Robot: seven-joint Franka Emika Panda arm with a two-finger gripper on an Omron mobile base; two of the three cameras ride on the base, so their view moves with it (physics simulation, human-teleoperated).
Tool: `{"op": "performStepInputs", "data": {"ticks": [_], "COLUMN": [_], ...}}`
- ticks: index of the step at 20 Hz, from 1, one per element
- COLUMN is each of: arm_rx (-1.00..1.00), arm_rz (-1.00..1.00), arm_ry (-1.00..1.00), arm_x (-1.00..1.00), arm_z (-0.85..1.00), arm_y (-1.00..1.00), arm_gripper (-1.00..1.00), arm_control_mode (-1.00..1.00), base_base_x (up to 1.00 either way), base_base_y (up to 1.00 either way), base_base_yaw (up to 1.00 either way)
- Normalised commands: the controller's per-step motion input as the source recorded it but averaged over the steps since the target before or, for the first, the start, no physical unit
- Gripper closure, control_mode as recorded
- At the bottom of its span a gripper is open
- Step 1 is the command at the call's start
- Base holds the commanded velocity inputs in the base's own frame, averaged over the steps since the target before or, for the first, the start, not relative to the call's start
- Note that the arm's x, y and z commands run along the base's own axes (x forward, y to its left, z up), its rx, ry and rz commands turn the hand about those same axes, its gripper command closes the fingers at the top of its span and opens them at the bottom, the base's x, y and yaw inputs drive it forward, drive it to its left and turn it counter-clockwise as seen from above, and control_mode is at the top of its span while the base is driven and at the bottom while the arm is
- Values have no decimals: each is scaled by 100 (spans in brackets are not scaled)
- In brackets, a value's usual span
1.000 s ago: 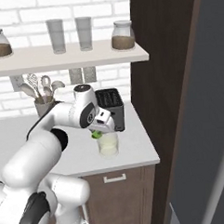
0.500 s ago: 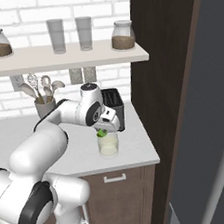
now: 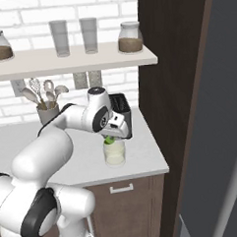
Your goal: Grab a lemon wedge from the fridge and one ice cube from the ice bowl, and put them in the glass of lemonade.
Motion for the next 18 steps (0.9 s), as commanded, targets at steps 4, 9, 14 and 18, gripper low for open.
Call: {"op": "performStepInputs", "data": {"ticks": [4,9,14,18], "arm_rx": [0,0,0,0], "arm_rz": [0,0,0,0], "arm_ry": [0,-2,-4,-13], "arm_x": [36,8,16,-1], "arm_z": [0,0,-14,-24], "arm_y": [0,-6,-1,6], "arm_gripper": [100,100,100,100], "arm_control_mode": [-100,-100,-100,-100], "base_base_x": [0,0,0,0], "base_base_y": [0,0,0,0], "base_base_yaw": [0,0,0,0]}}
